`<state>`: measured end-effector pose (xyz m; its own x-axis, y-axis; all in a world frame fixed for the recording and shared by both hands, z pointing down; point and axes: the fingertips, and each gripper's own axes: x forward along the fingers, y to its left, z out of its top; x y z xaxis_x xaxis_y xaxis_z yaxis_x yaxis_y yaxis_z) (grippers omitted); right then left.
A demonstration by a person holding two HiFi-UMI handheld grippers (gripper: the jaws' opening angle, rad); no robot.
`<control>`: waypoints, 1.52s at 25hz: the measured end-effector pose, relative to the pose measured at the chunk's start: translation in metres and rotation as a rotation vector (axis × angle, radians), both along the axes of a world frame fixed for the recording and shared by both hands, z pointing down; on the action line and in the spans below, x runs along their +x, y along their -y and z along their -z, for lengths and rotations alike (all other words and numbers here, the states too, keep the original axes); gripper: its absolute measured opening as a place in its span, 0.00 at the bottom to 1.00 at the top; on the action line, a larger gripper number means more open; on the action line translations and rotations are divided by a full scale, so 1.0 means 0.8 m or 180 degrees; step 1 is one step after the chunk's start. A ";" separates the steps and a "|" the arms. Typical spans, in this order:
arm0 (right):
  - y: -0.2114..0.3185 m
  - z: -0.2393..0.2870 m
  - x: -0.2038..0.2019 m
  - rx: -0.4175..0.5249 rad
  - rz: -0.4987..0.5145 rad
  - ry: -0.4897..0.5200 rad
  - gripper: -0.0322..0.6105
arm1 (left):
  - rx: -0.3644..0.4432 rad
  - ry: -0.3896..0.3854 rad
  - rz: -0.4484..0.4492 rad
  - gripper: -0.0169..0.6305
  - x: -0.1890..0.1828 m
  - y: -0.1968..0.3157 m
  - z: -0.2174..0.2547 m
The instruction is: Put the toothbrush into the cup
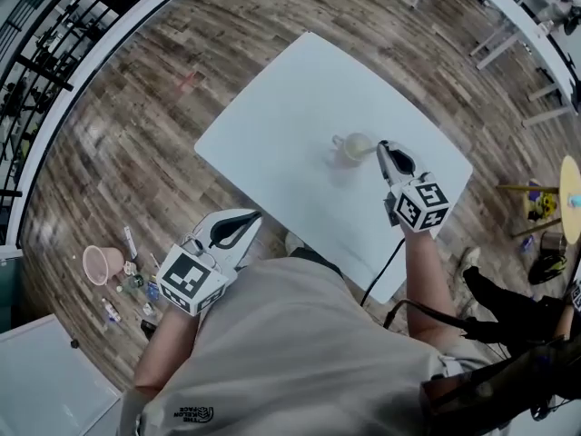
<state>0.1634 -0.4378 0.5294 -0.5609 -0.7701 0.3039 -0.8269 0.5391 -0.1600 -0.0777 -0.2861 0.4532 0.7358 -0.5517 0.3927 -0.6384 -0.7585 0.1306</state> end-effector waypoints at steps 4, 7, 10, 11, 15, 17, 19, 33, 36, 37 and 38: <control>0.024 -0.029 0.008 -0.0110 -0.0025 0.0085 0.08 | -0.0075 0.0075 0.0068 0.03 -0.004 0.007 -0.008; 0.038 -0.050 0.012 -0.0222 -0.0043 0.0194 0.08 | -0.0110 0.0102 0.0090 0.03 -0.002 0.013 -0.010; 0.047 -0.070 0.011 -0.0325 -0.0020 0.0256 0.08 | -0.0137 0.0122 0.0092 0.03 0.001 0.018 -0.010; 0.050 -0.076 0.009 -0.0359 -0.0011 0.0286 0.08 | -0.0146 0.0130 0.0091 0.03 0.002 0.019 -0.010; 0.058 -0.097 0.008 -0.0493 0.0006 0.0423 0.08 | -0.0189 0.0159 0.0095 0.03 0.003 0.021 -0.012; 0.060 -0.107 0.010 -0.0554 0.0001 0.0459 0.08 | -0.0225 0.0167 0.0092 0.03 0.005 0.021 -0.015; 0.064 -0.115 0.011 -0.0606 -0.0008 0.0504 0.08 | -0.0255 0.0179 0.0069 0.03 0.007 0.021 -0.017; 0.070 -0.143 0.019 -0.0799 0.0016 0.0766 0.08 | -0.0317 0.0148 0.0001 0.03 0.024 0.030 -0.023; 0.071 -0.148 0.018 -0.0835 0.0039 0.0856 0.08 | -0.0319 0.0152 0.0016 0.03 0.023 0.031 -0.025; 0.071 -0.150 0.019 -0.0846 0.0033 0.0894 0.08 | -0.0319 0.0153 0.0019 0.03 0.023 0.031 -0.025; 0.072 -0.151 0.021 -0.0855 0.0024 0.0929 0.08 | -0.0318 0.0154 0.0020 0.03 0.023 0.032 -0.026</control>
<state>0.1802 -0.4957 0.6505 -0.6588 -0.6805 0.3208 -0.7219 0.4519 -0.5240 -0.0595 -0.3113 0.4739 0.7112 -0.5126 0.4810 -0.6506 -0.7392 0.1742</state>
